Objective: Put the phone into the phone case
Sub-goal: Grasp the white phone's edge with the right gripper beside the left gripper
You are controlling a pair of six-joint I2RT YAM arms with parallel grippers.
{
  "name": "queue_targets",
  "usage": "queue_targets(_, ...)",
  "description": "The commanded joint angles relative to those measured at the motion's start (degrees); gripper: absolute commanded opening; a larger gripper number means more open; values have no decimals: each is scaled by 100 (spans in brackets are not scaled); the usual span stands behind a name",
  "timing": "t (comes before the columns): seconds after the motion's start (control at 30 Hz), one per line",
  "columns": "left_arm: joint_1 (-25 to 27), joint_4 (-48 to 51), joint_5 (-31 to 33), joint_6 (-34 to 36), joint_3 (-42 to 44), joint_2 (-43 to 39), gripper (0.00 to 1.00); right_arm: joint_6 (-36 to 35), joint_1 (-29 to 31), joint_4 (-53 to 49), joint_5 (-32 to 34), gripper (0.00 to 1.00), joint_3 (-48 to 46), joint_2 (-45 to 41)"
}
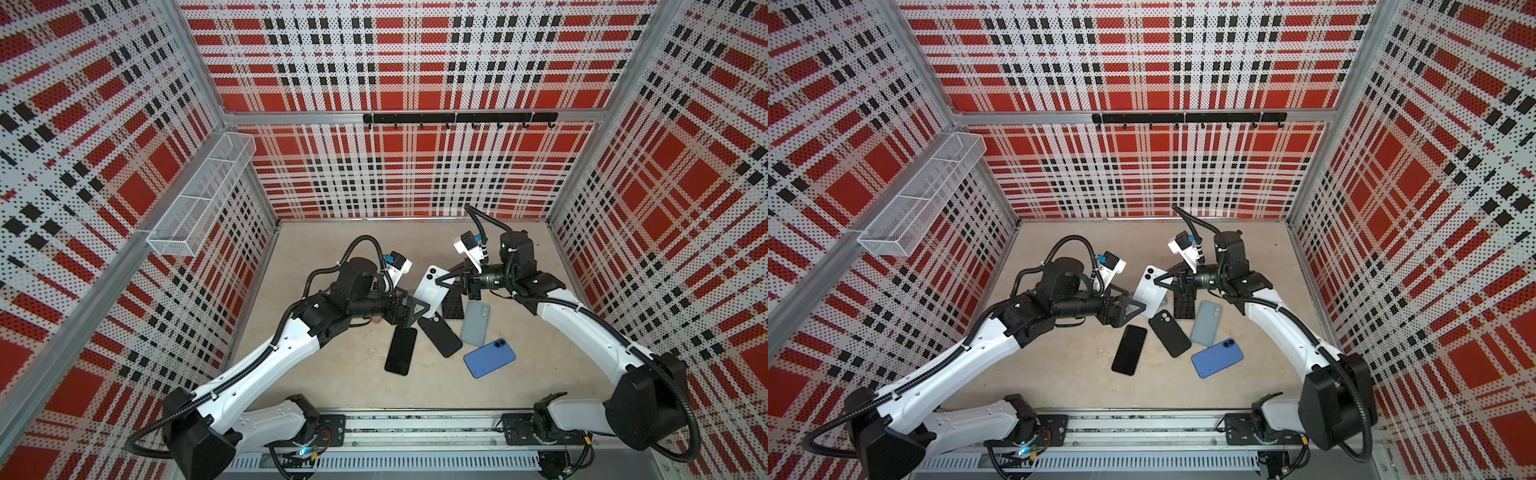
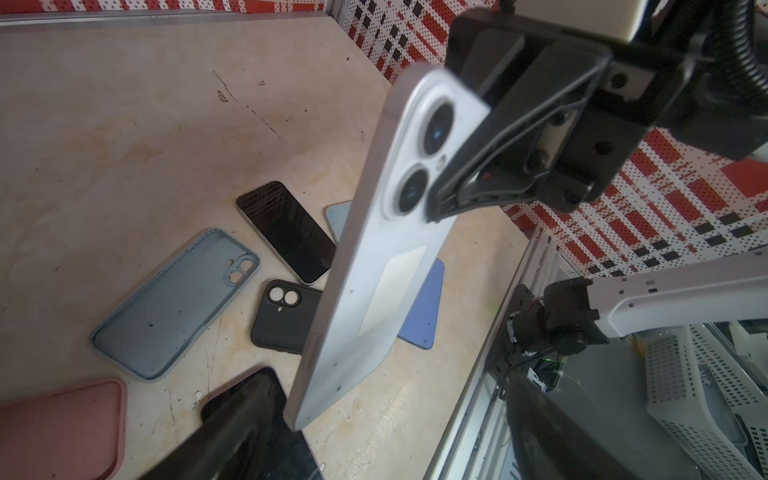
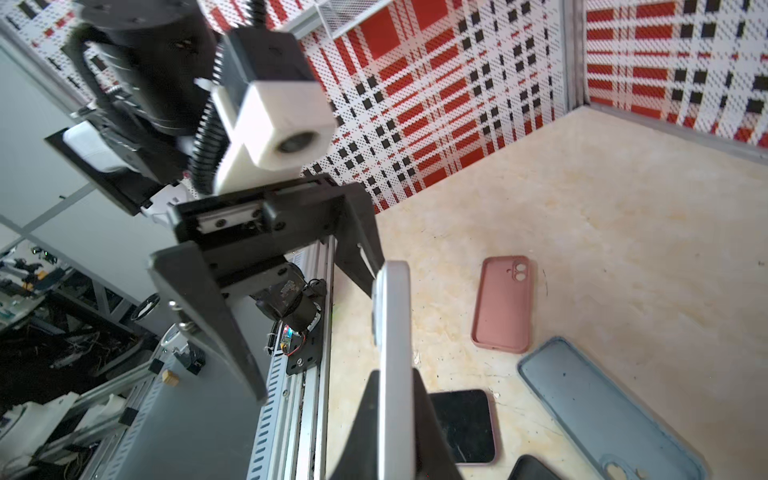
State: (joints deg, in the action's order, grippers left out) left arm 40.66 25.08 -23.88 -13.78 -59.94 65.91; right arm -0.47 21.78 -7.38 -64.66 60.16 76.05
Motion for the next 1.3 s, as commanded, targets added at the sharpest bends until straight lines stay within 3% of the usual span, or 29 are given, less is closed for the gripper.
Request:
queue_targets(0.0, 89, 16, 1, 410, -260, 69, 87, -558, 10, 474, -783, 0, -53, -66)
queue_targets(0.17, 202, -46, -236, 569, -490, 187, 80, -1194, 8, 406, -1519, 0, -89, 72)
queue_targets(0.33, 397, 122, -227, 773, -488, 169, 74, -1697, 1, -205, -1306, 0, 151, 74)
queue_targets(0.5, 493, 207, -95, 901, -406, 74, 60, -2182, 1, -1058, -994, 0, 442, 127)
queue_targets(0.8, 648, 112, 179, 1032, -352, 44, 39, -1840, 3, -870, -950, 0, 516, 190)
queue_targets(1.1, 872, -74, 642, 1050, -343, 71, 33, -1047, 1, 38, -847, 0, 189, 82)
queue_targets(1.27, 934, -232, 915, 1043, -294, 59, 13, -973, -3, 70, -678, 0, 195, 71)
